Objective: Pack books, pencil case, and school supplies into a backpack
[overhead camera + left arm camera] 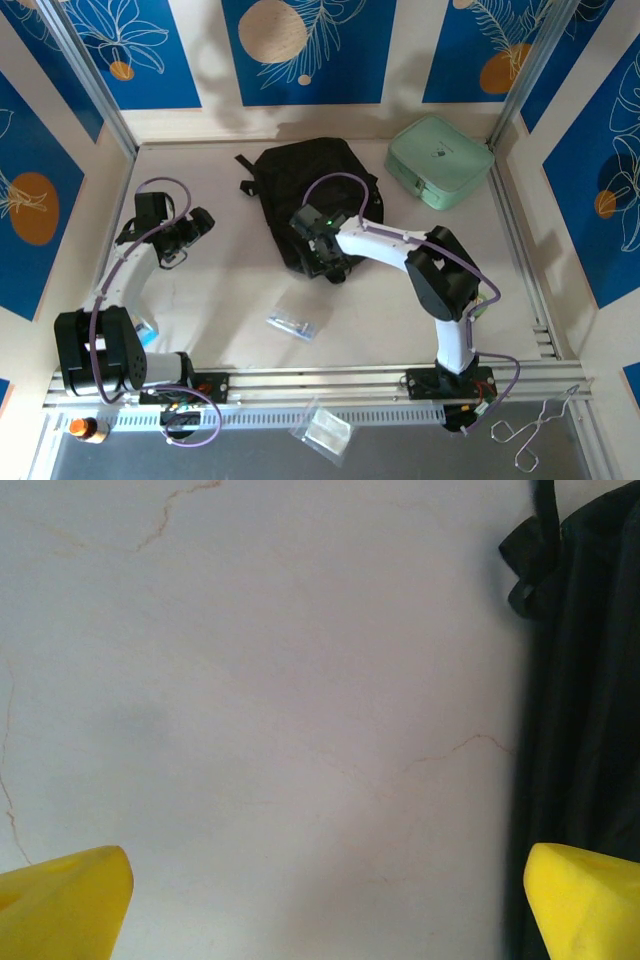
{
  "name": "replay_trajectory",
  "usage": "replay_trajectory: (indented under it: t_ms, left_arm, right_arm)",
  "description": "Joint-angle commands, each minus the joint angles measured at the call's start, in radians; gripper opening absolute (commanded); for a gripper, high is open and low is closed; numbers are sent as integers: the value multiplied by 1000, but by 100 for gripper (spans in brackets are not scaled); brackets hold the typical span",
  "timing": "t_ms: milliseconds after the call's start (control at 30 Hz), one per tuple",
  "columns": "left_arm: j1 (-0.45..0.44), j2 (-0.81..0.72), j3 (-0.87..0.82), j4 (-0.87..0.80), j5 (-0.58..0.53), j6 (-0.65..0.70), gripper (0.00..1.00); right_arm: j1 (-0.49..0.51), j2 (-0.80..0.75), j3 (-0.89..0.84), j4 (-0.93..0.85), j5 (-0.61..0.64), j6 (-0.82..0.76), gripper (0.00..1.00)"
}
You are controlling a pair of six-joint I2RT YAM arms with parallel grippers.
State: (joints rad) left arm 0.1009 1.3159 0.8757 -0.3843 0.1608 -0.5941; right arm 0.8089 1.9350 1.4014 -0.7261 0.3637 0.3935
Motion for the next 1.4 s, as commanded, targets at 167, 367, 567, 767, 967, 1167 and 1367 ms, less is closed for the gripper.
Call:
replay_trajectory:
  t_ms: [167,367,567,767,967,1167,1367]
  left_arm:
    - [13,-27,-13,6,44,9,100]
    - [11,-20,-32,41,68,-11,100]
    - [11,-16,-27,32,72,-6,100]
    - [11,-13,-31,29,68,-1,100]
    - [11,-6,-31,36,72,-4,100]
    - [11,2,-27,40,82,-4,99]
    - [11,36,-13,51,180,29,100]
  right_arm:
    - [161,-153,-18,-41,-29,-68,70]
    - [267,-92,-44,-46,-155,-61,73]
    - [328,-20,-35,-46,-213,-103,74]
    - [339,22,-39,-53,-217,-126,73]
    - [345,68,-29,-71,-182,-131,68]
    - [344,81,-26,-75,-148,-125,54]
    - [315,29,-45,-39,-128,-105,47]
